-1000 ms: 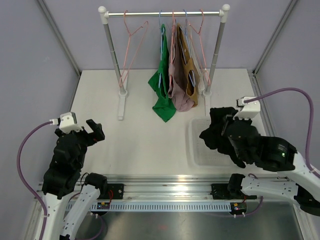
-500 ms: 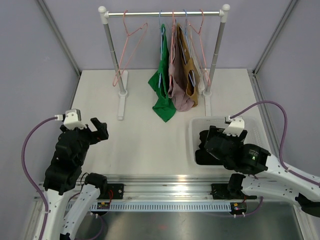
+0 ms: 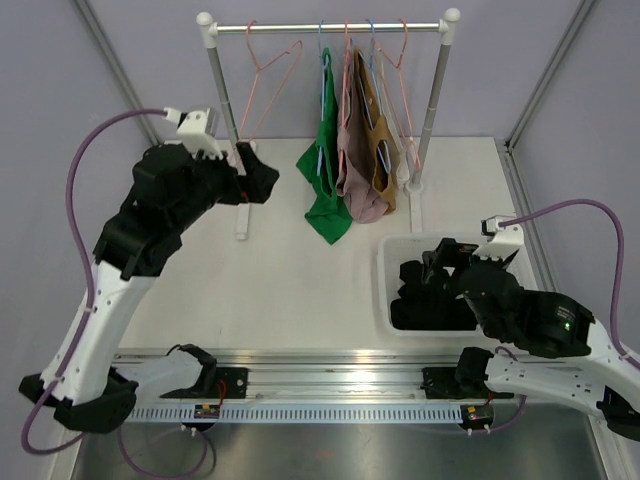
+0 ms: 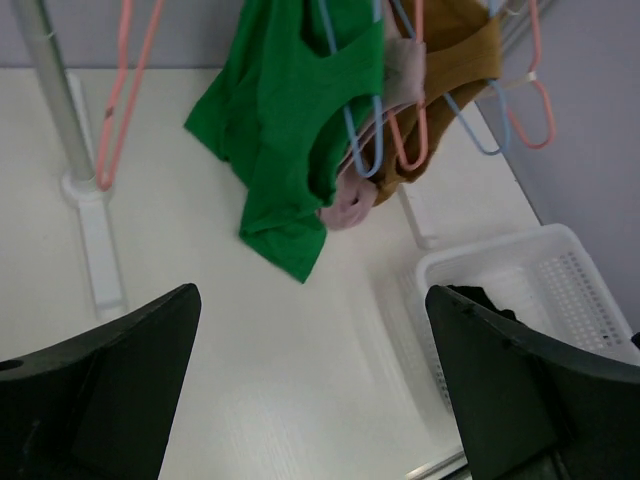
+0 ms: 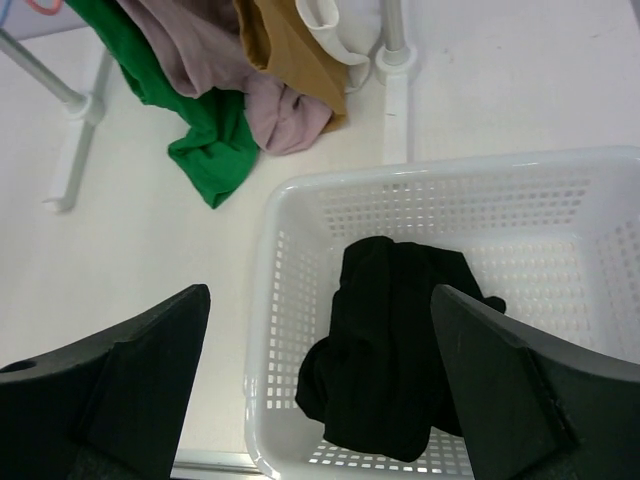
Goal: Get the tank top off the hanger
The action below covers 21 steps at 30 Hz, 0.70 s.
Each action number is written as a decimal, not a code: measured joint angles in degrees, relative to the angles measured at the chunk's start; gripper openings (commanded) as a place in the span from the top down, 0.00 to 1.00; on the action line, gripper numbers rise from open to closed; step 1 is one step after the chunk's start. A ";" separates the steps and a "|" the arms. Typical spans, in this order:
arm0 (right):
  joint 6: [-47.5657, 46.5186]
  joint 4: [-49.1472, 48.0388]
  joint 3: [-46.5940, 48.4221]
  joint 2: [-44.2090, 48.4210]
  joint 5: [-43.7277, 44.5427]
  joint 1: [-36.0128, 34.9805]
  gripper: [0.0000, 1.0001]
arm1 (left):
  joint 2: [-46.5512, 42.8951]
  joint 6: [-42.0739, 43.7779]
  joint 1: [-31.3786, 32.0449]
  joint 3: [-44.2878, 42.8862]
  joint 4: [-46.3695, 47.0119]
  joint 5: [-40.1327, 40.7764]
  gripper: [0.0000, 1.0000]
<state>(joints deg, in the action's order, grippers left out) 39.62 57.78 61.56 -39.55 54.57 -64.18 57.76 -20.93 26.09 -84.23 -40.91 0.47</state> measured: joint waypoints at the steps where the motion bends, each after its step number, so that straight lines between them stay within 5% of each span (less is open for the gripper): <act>1: -0.96 -1.05 -0.26 1.25 -0.68 0.00 0.02 | 3.65 0.15 1.99 -4.63 -0.61 0.81 0.01; 16: -3.87 -7.10 -5.31 4.70 -12.70 0.00 0.05 | 47.43 4.66 4.94 -48.52 0.35 4.72 0.01; 19: -3.87 -7.54 -6.34 5.05 -14.75 0.00 0.05 | 51.23 5.14 4.96 -49.35 2.38 6.71 0.11; 21: -3.85 -7.63 -7.23 5.03 -15.72 0.00 0.06 | 52.39 5.88 4.96 -48.94 3.85 8.07 0.27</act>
<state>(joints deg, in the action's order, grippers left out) 35.77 50.15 54.33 -34.52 38.85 -64.18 110.15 -15.05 31.05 -133.16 -37.06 8.54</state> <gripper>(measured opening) 0.948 0.853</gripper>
